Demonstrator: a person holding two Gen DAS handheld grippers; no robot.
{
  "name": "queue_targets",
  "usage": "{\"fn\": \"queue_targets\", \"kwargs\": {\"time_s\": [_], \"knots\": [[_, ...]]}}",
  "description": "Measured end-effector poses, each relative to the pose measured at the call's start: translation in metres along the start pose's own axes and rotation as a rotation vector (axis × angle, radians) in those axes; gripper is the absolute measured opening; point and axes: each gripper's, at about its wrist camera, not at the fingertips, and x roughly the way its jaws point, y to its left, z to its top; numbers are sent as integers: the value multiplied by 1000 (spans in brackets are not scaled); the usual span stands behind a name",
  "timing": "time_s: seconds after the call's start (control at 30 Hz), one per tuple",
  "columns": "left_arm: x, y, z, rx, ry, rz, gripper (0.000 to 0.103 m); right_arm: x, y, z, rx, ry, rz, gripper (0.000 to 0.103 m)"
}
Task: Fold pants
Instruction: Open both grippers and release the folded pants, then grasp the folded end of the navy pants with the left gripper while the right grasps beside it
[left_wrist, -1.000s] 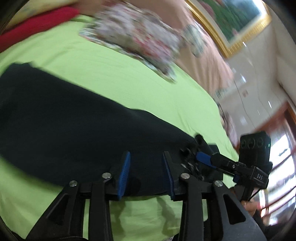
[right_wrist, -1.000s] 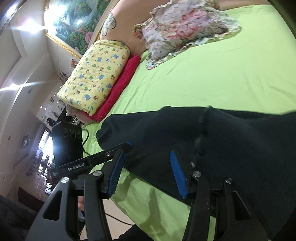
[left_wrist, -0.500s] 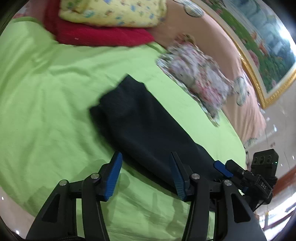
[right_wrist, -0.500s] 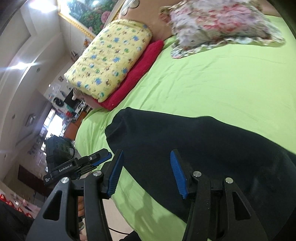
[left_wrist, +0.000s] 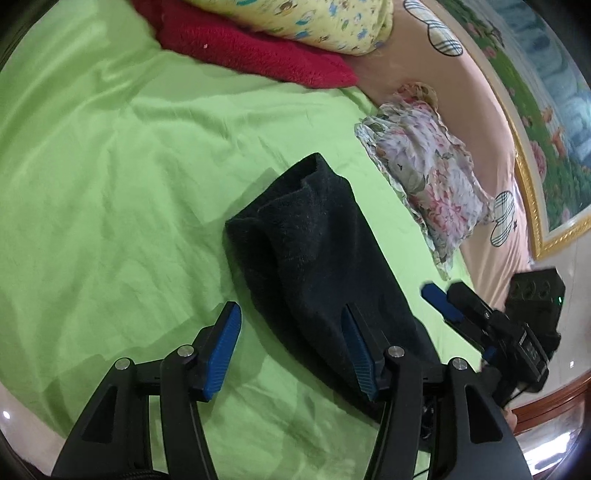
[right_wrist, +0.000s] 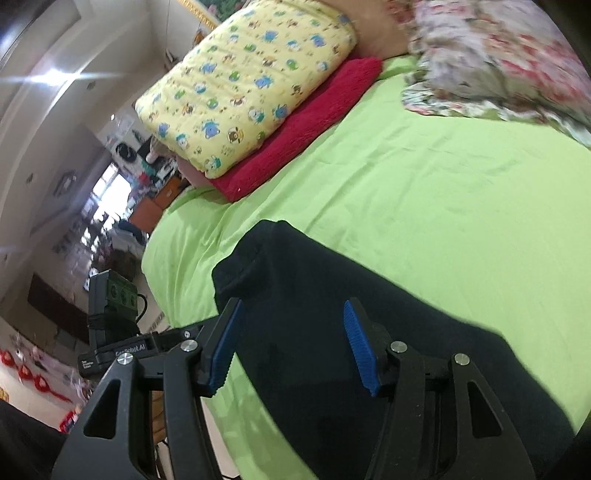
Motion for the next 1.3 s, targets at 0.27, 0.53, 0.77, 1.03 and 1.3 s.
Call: {"fn": "queue_targets", "kwargs": {"time_s": [0.27, 0.53, 0.77, 1.03, 1.3], "knots": [[15, 7, 8, -41, 16, -15, 57, 54, 9, 42, -138, 148, 37, 58], [22, 11, 15, -65, 14, -31, 57, 103, 10, 65, -200, 271, 55, 58], [26, 11, 18, -64, 10, -31, 56, 129, 13, 66, -243, 341, 56, 58], [29, -4, 17, 13, 4, 27, 19, 124, 9, 65, -233, 320, 74, 27], [3, -50, 11, 109, -46, -16, 17, 71, 15, 65, -221, 214, 121, 22]]}}
